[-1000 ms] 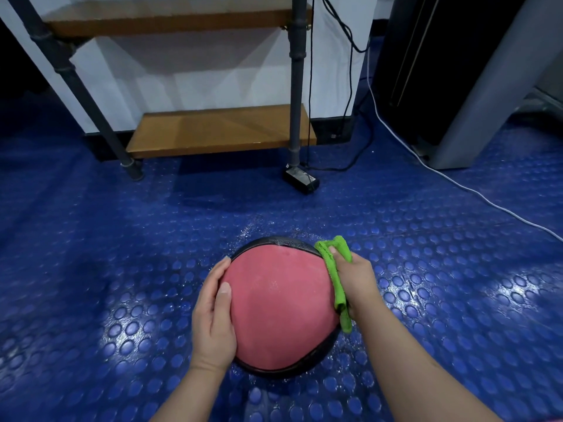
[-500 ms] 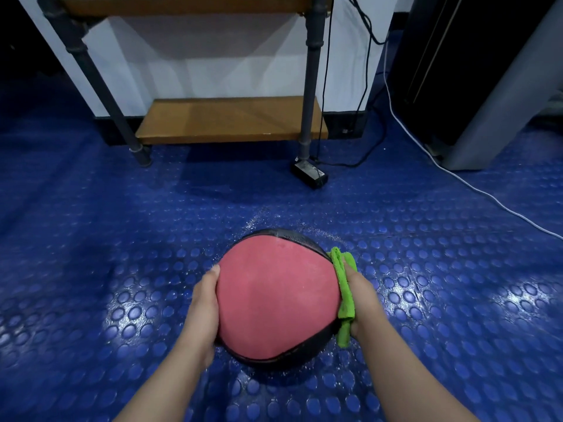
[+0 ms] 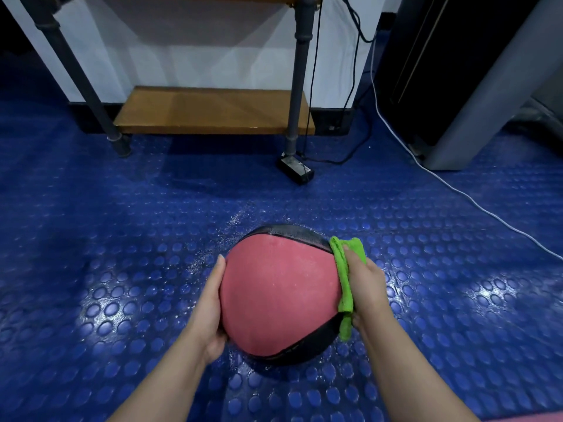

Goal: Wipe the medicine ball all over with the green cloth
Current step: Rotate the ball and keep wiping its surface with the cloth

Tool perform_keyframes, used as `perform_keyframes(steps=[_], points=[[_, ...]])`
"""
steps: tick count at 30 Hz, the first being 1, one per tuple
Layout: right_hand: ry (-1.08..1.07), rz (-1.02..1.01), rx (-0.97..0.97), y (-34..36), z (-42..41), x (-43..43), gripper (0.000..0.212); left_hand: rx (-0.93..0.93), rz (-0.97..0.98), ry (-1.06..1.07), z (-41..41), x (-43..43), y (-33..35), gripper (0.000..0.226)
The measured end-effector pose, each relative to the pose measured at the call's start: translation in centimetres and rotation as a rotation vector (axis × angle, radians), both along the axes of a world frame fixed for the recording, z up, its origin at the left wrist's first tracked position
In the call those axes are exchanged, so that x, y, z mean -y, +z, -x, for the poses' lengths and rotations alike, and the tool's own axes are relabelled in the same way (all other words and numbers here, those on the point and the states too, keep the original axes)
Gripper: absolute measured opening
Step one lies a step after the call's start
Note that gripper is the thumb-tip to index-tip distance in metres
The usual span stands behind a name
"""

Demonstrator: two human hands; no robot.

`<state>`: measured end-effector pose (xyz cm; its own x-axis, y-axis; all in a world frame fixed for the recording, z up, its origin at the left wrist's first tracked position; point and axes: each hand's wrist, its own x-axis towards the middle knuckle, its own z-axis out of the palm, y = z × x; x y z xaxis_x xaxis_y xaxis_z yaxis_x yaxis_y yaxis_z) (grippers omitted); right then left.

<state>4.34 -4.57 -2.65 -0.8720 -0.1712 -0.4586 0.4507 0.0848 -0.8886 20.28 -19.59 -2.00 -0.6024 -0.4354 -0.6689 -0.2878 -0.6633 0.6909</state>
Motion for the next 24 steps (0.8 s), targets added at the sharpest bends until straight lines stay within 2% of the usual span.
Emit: perform_keyframes(steps=[2,4,7,9,11,17,18,21,22,24], points=[[-0.029,-0.013,0.000,0.0,-0.2,-0.1,0.025,0.059,0.009,-0.053,0.2,0.6,0.2,0.064],[-0.041,-0.003,-0.009,0.0,-0.5,0.0,0.025,0.154,0.102,-0.061,0.3,1.2,0.5,0.059],[-0.021,-0.054,-0.070,0.3,-1.0,0.5,0.030,0.175,0.492,0.051,1.3,1.0,1.2,0.049],[-0.002,-0.108,-0.137,0.7,-1.4,1.0,0.035,0.170,0.762,0.027,2.0,-0.2,2.0,0.049],[0.019,-0.157,-0.211,1.0,-1.8,1.5,0.036,0.229,0.893,0.008,2.3,-1.2,2.2,0.051],[0.118,-0.161,-0.483,3.3,-4.4,2.8,0.033,0.340,0.973,0.003,2.7,-1.4,2.1,0.058],[0.171,-0.195,-0.552,3.2,-4.8,3.0,0.037,0.351,0.972,0.001,2.8,-1.2,2.1,0.058],[0.378,-0.440,-0.740,2.5,-5.0,3.3,0.066,0.369,0.960,0.004,3.2,-0.3,2.1,0.058],[0.398,-0.451,-0.744,2.7,-4.8,3.2,0.065,0.363,0.954,0.006,3.3,0.0,2.1,0.058],[0.402,-0.357,-0.694,3.3,-4.5,3.0,0.046,0.346,0.943,0.008,3.3,0.3,2.0,0.056]])
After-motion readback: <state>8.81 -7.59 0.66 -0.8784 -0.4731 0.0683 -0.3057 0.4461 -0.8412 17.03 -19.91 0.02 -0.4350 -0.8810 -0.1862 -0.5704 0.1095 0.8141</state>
